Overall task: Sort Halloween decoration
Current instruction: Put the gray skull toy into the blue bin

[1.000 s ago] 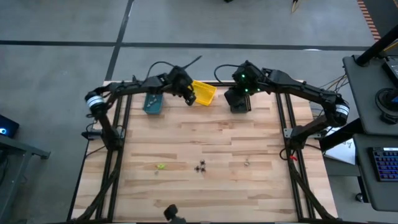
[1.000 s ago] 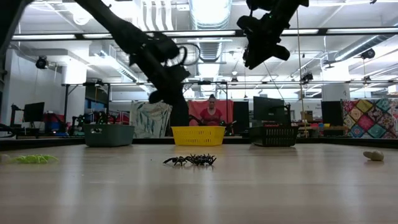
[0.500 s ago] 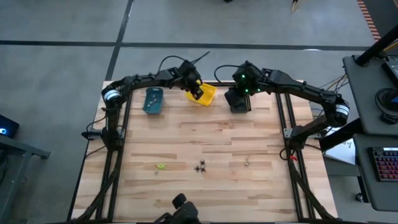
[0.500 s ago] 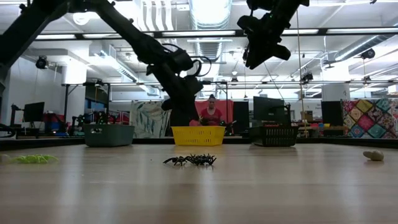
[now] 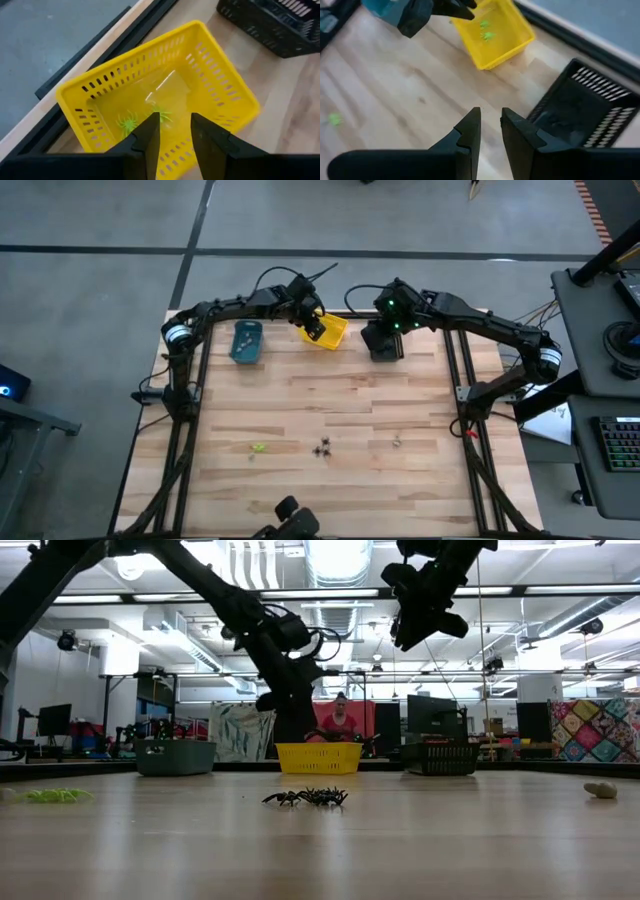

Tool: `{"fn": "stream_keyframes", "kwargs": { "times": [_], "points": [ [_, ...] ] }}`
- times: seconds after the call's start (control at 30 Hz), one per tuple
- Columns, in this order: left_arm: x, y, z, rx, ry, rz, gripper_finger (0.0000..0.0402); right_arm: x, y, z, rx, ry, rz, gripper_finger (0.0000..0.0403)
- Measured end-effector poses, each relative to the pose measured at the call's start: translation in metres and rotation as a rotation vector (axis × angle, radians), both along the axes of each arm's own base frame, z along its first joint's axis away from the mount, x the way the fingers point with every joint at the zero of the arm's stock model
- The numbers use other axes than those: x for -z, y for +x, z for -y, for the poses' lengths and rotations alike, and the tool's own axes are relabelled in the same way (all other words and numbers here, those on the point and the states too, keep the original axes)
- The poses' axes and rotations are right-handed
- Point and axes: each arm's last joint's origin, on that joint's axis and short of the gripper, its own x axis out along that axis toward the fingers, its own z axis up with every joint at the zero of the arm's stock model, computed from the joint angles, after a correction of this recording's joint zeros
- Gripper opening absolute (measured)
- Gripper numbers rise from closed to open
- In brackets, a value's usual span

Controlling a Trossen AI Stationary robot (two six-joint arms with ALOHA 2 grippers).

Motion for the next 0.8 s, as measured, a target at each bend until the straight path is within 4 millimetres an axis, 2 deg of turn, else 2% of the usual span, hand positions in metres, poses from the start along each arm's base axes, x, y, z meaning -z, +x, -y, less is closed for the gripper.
{"fn": "stream_keyframes", "kwargs": {
  "times": [0.23, 0.53, 0.63, 0.8],
  "points": [
    [-0.041, 0.001, 0.027, 0.055, 0.049, 0.07, 0.0098, 0.0, 0.005, -0.015, -0.024, 0.271, 0.085, 0.0068],
    [-0.099, -0.002, 0.077, 0.161, 0.128, 0.202, 0.0098, 0.007, 0.017, -0.071, -0.097, 0.426, -0.031, 0.0068],
    [-0.115, -0.004, 0.095, 0.201, 0.146, 0.241, 0.0098, 0.01, 0.017, -0.096, -0.222, 0.407, -0.108, 0.0068],
    [-0.134, -0.008, 0.124, 0.267, 0.164, 0.294, 0.0098, 0.018, 0.003, -0.14, -0.609, 0.295, -0.311, 0.0068]
  ]
}}
